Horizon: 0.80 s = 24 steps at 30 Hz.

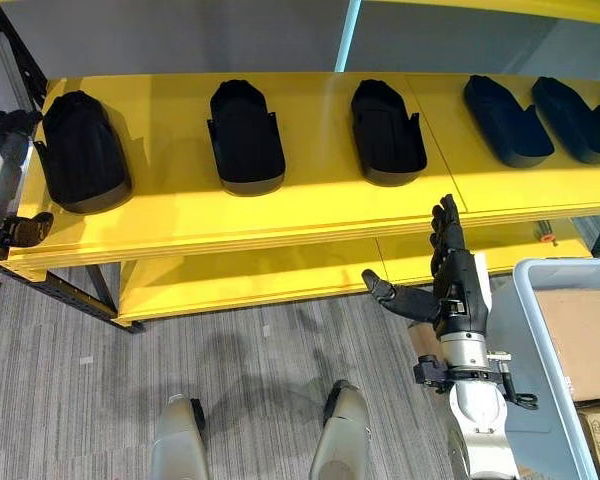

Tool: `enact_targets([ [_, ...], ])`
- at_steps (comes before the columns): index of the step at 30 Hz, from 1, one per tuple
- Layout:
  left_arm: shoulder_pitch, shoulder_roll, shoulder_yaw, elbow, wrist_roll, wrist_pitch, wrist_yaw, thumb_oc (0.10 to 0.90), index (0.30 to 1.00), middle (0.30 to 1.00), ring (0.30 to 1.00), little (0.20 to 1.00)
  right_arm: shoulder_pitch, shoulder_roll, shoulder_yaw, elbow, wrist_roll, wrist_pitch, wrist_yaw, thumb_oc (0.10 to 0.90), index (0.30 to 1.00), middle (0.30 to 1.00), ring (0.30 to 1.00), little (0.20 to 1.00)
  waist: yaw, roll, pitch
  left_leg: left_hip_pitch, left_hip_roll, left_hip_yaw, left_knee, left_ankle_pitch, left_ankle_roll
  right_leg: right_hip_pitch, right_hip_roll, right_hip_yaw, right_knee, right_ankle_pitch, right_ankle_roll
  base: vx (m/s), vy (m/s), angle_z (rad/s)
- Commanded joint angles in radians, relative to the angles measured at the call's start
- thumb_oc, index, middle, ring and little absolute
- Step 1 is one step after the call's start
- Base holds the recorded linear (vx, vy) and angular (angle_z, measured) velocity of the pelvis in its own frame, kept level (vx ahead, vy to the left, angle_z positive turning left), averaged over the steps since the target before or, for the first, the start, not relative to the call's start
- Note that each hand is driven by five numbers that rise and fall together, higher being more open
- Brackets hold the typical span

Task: Move parts from the plastic box to the shelf.

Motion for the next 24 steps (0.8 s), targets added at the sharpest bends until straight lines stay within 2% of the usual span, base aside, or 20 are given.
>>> enact_targets([
  [1, -0.127, 0.010, 0.039, -0.035, -0.277, -0.033, 0.073, 0.900, 1.000, 1.000, 1.000, 1.000, -0.050, -0.005, -0.062, -0.091, -0.010, -0.062, -0.025, 0.900, 1.000, 1.000, 1.000, 1.000, -0.010, 0.010, -0.069, 0.020, -0.035, -0.001, -0.091, 0.064, 0.042, 0.093, 0.009, 0.024, 0.028, -0.109, -0.003, 0.01, -0.016, -0.04],
  [3, -0.152, -0.013, 0.024, -0.027, -0.328, -0.037, 0.080, 0.900, 1.000, 1.000, 1.000, 1.000, -0.054, -0.004, -0.049, -0.088, -0.012, -0.058, -0.029, 0.900, 1.000, 1.000, 1.000, 1.000, -0.012, 0.010, -0.070, 0.023, -0.035, -0.001, -0.094, 0.066, 0.042, 0.095, 0.009, 0.024, 0.027, -0.109, -0.004, 0.00, -0.005, -0.02],
  [4, -0.204, -0.057, -0.015, -0.034, -0.460, -0.057, 0.086, 0.900, 1.000, 1.000, 1.000, 1.000, -0.063, -0.002, -0.028, -0.086, -0.011, -0.048, -0.030, 0.900, 1.000, 1.000, 1.000, 1.000, -0.017, 0.010, -0.070, 0.025, -0.035, -0.002, -0.096, 0.068, 0.042, 0.099, 0.011, 0.022, 0.026, -0.108, -0.004, 0.00, 0.000, 0.00],
  [6, -0.236, -0.071, -0.041, -0.022, -0.495, -0.057, 0.084, 0.900, 1.000, 1.000, 1.000, 1.000, -0.067, -0.002, -0.017, -0.083, -0.012, -0.044, -0.033, 0.900, 1.000, 1.000, 1.000, 1.000, -0.018, 0.009, -0.069, 0.028, -0.034, -0.002, -0.099, 0.069, 0.041, 0.102, 0.011, 0.021, 0.025, -0.109, -0.004, 0.00, 0.000, 0.00],
  [9, -0.356, -0.129, -0.141, 0.011, -0.651, -0.074, 0.074, 0.900, 1.000, 1.000, 1.000, 1.000, -0.082, -0.008, 0.024, -0.075, -0.023, -0.029, -0.043, 0.900, 1.000, 1.000, 1.000, 1.000, -0.029, 0.005, -0.070, 0.038, -0.032, -0.003, -0.106, 0.073, 0.040, 0.114, 0.013, 0.020, 0.020, -0.106, -0.004, 0.00, 0.000, 0.00],
  [12, -0.441, -0.180, -0.202, 0.046, -0.779, -0.089, 0.071, 0.900, 1.000, 1.000, 1.000, 1.000, -0.096, -0.009, 0.059, -0.073, -0.028, -0.019, -0.050, 0.900, 1.000, 1.000, 1.000, 1.000, -0.037, 0.002, -0.071, 0.043, -0.029, -0.003, -0.108, 0.076, 0.039, 0.119, 0.014, 0.019, 0.020, -0.107, -0.004, 0.00, 0.000, 0.00],
  [13, -0.441, -0.180, -0.203, 0.046, -0.779, -0.089, 0.071, 0.900, 1.000, 1.000, 1.000, 1.000, -0.096, -0.009, 0.059, -0.073, -0.028, -0.019, -0.050, 0.900, 1.000, 1.000, 1.000, 1.000, -0.036, 0.002, -0.071, 0.043, -0.029, -0.003, -0.108, 0.076, 0.039, 0.119, 0.014, 0.019, 0.020, -0.107, -0.004, 0.00, 0.000, 0.00],
  [14, -0.490, -0.215, -0.235, 0.067, -0.856, -0.099, 0.072, 0.900, 1.000, 1.000, 1.000, 1.000, -0.105, -0.012, 0.082, -0.072, -0.028, -0.017, -0.055, 0.900, 1.000, 1.000, 1.000, 1.000, -0.042, 0.000, -0.074, 0.048, -0.029, -0.003, -0.111, 0.077, 0.039, 0.124, 0.015, 0.019, 0.017, -0.105, -0.003, 0.02, -0.010, -0.03],
  [17, -0.572, -0.239, -0.282, 0.119, -0.891, -0.095, 0.087, 0.900, 1.000, 1.000, 1.000, 1.000, -0.117, -0.024, 0.108, -0.065, -0.034, -0.015, -0.066, 0.900, 1.000, 1.000, 1.000, 1.000, -0.051, -0.004, -0.079, 0.059, -0.027, -0.001, -0.120, 0.081, 0.037, 0.130, 0.016, 0.019, 0.013, -0.102, -0.001, 0.01, -0.002, -0.01],
  [24, -0.686, -0.254, -0.326, 0.205, -0.930, -0.095, 0.121, 0.900, 1.000, 1.000, 1.000, 1.000, -0.123, -0.049, 0.137, -0.067, -0.037, -0.020, -0.069, 0.900, 1.000, 1.000, 1.000, 1.000, -0.068, -0.010, -0.094, 0.082, -0.021, 0.005, -0.140, 0.090, 0.033, 0.144, 0.018, 0.019, -0.001, -0.092, 0.005, 0.02, -0.008, -0.02],
])
